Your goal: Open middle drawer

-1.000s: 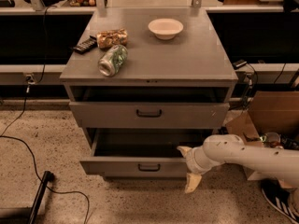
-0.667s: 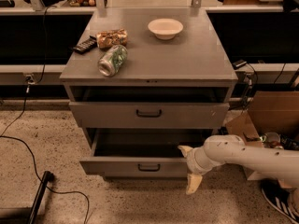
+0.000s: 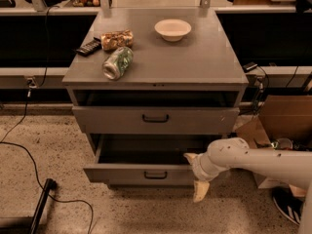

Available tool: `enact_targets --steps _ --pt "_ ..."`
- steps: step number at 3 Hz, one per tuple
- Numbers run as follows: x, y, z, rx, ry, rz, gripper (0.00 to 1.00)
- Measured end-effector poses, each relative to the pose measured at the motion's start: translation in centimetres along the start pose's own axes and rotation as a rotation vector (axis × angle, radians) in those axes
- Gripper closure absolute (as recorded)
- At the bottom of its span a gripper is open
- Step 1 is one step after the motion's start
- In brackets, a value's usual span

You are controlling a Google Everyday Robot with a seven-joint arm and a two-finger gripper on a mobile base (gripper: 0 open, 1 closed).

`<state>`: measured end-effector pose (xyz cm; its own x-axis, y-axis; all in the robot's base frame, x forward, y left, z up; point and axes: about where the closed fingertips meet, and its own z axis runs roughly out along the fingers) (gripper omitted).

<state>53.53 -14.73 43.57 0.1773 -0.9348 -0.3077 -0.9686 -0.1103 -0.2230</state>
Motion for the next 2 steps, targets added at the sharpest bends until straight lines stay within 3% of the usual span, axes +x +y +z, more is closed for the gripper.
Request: enact_targets --steps 2 --pt "-0.26 2.20 0.05 -0.070 -0.005 0.000 0.45"
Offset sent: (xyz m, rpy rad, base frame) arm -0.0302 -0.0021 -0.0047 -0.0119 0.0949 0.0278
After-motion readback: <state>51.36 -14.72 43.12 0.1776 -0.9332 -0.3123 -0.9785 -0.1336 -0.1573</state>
